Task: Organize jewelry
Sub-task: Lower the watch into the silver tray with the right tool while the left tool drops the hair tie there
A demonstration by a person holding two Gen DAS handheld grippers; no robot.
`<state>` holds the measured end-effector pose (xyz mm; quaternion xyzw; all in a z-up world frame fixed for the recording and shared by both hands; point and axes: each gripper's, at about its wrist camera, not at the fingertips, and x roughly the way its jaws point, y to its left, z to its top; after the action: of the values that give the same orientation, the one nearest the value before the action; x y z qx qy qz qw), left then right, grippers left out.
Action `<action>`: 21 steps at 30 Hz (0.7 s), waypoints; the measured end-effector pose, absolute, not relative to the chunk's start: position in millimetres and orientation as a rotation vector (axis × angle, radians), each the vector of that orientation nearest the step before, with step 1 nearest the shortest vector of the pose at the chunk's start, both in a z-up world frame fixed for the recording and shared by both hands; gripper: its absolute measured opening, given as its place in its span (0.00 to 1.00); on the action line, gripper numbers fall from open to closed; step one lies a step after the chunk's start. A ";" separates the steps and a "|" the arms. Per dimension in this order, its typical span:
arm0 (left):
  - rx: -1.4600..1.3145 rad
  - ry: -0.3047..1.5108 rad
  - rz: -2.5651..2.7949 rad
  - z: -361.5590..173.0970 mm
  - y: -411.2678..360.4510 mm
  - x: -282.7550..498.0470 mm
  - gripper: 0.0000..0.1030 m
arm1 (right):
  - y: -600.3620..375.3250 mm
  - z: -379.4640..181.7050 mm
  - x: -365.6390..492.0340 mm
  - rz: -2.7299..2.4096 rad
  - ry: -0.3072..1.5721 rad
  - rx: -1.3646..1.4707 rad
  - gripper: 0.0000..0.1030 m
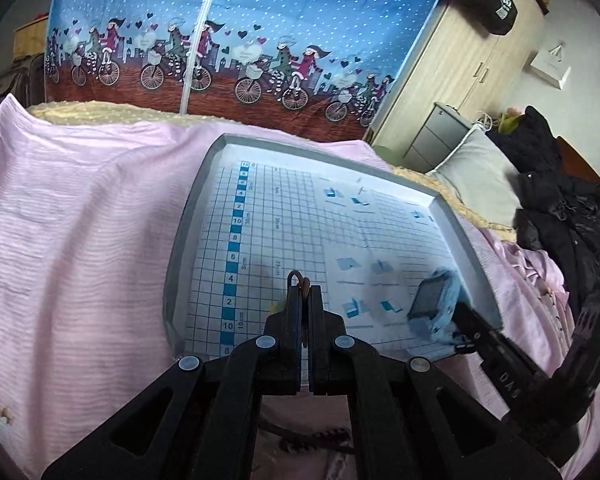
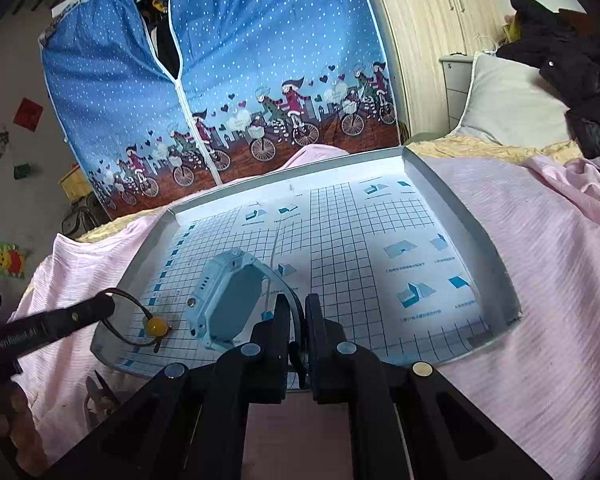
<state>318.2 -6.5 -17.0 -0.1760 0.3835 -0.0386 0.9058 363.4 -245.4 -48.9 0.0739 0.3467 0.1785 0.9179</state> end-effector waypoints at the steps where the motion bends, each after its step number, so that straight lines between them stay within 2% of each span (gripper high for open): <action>1: -0.360 0.801 -0.073 -21.4 -7.2 318.8 0.00 | -245.6 -50.4 367.8 0.369 0.725 0.164 0.08; 6: -0.333 0.846 -0.053 -37.0 -10.1 317.8 0.00 | -247.1 -66.2 378.8 0.378 0.798 0.206 0.10; 13: -0.330 0.885 -0.011 -42.1 -12.3 315.0 0.02 | -244.1 -57.3 372.9 0.386 0.778 0.184 0.19; 14: -0.336 0.887 -0.010 -40.3 -11.3 313.3 0.05 | -243.8 -54.5 371.1 0.385 0.767 0.177 0.21; 16: -0.350 0.883 -0.010 -34.3 -7.9 308.0 0.25 | -244.5 -47.7 367.0 0.374 0.744 0.164 0.34; 17: -0.355 0.875 -0.004 -30.6 -5.6 305.1 0.44 | -246.2 -43.1 362.9 0.372 0.725 0.165 0.41; 18: -0.361 0.861 0.006 -26.3 -2.5 300.7 0.57 | -247.3 -40.4 360.2 0.369 0.713 0.163 0.48; 19: -0.372 0.841 0.017 -21.2 1.1 294.9 0.60 | -248.5 -36.0 355.7 0.364 0.697 0.156 0.52; 21: -0.387 0.816 0.017 -13.0 7.6 286.9 0.61 | -252.2 -27.0 342.7 0.359 0.654 0.142 0.65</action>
<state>286.9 7.6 -13.0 -0.1870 0.3945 0.0083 0.8996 342.7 -252.2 -27.0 0.0695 0.3190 0.1752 0.9288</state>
